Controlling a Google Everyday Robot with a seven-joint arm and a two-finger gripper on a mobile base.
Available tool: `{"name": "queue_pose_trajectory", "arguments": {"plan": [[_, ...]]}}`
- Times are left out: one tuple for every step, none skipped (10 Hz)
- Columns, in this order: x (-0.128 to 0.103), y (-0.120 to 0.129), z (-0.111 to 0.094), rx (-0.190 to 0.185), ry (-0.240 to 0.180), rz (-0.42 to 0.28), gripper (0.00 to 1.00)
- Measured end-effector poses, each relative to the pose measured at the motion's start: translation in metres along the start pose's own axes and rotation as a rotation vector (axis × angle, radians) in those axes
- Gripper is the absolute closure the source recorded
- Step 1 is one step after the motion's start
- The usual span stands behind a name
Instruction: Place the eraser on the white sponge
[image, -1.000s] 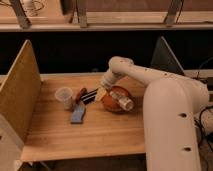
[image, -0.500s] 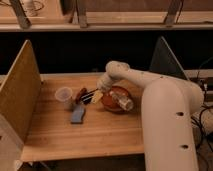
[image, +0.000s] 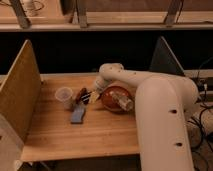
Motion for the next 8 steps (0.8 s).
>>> {"name": "queue_pose_trajectory", "arguments": {"plan": [[-0.003, 0.001, 0.007, -0.003, 0.004, -0.010, 0.20], [0.000, 0.000, 0.012, -0.011, 0.013, -0.009, 0.20], [0.007, -0.002, 0.015, -0.022, 0.023, -0.009, 0.20], [0.013, -0.003, 0.016, -0.032, 0.030, -0.008, 0.20], [0.017, -0.004, 0.021, -0.046, 0.041, -0.011, 0.20], [0.020, -0.005, 0.027, -0.060, 0.047, -0.010, 0.20], [0.022, -0.006, 0.030, -0.067, 0.043, -0.002, 0.20], [0.025, -0.007, 0.036, -0.081, 0.027, 0.018, 0.20]]}}
